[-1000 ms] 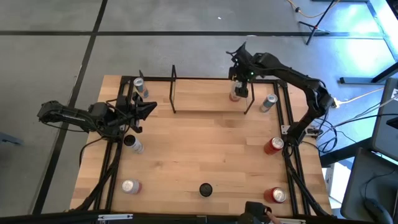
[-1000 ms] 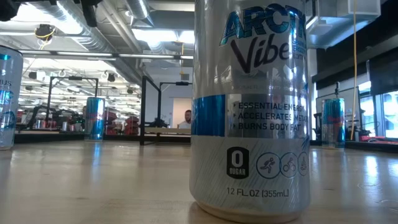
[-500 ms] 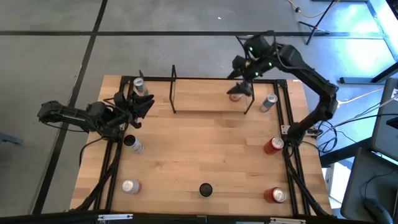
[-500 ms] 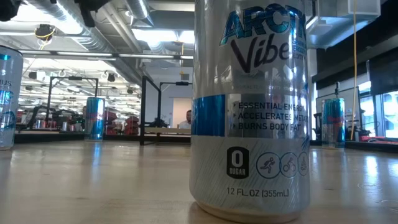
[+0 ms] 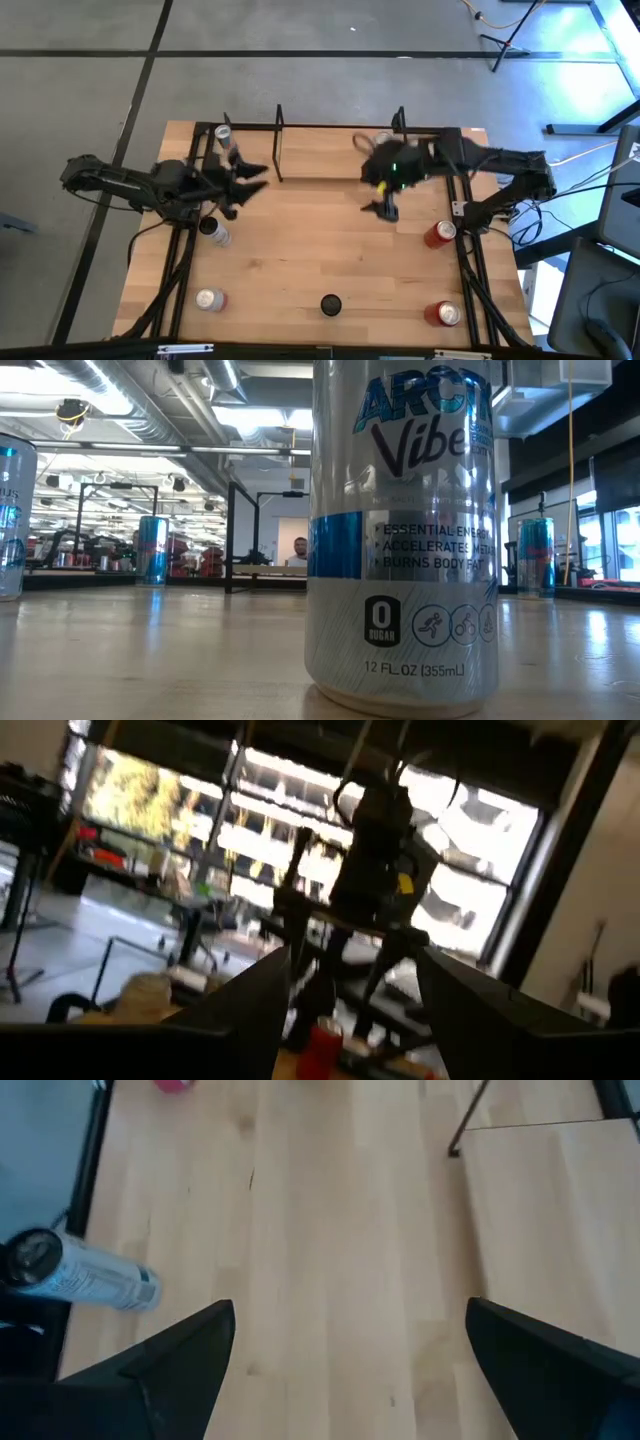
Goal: Place canned beverage on shelf
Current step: Put the pink soda can on the shelf
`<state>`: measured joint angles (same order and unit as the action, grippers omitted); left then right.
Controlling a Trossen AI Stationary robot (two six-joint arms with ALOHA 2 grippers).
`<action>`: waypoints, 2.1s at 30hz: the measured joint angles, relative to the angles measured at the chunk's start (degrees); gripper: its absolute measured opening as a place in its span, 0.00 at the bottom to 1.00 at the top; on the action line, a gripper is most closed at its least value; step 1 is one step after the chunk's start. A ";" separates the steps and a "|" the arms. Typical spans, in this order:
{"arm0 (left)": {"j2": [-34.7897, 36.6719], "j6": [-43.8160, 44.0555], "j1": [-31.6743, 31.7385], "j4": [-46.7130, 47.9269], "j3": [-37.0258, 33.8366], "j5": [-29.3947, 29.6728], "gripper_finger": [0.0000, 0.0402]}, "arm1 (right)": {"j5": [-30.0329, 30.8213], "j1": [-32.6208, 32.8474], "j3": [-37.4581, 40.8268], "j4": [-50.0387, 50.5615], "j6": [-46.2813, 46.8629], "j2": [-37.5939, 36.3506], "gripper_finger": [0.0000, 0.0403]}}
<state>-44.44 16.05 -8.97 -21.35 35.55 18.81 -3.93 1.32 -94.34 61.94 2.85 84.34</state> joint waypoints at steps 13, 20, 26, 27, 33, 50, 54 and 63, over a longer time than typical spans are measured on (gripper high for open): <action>-24.51 6.48 -12.74 53.52 39.38 -2.35 0.53 | 15.65 24.46 8.03 2.78 18.63 -2.28 0.95; -31.89 27.22 -20.78 71.82 49.26 -2.82 0.53 | 21.21 34.67 11.00 1.28 25.72 -2.34 0.95; -33.18 38.62 -25.35 71.70 49.38 -3.25 0.53 | 24.14 38.14 13.36 0.12 29.17 -2.34 0.95; -33.36 40.01 -25.60 71.82 49.38 -2.87 0.53 | 24.70 38.25 13.82 -0.52 29.79 -2.34 0.95; -34.62 47.56 -26.20 77.56 49.40 -7.97 0.57 | 21.33 38.23 15.57 -2.37 30.62 -2.32 0.95; -39.44 65.71 -33.10 90.13 49.42 -17.04 0.80 | 22.39 38.03 15.82 -2.14 32.90 -2.32 0.95; -41.12 69.46 -36.03 93.70 49.42 -20.73 0.79 | 23.45 38.03 15.82 -2.15 32.88 -2.32 0.95; -43.36 79.56 -42.84 100.01 46.89 -24.66 0.79 | 24.02 38.03 15.82 -2.20 32.88 -2.32 0.95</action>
<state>-87.80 95.61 -51.81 78.66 82.44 -5.85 20.09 39.35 -78.52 59.75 35.73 82.02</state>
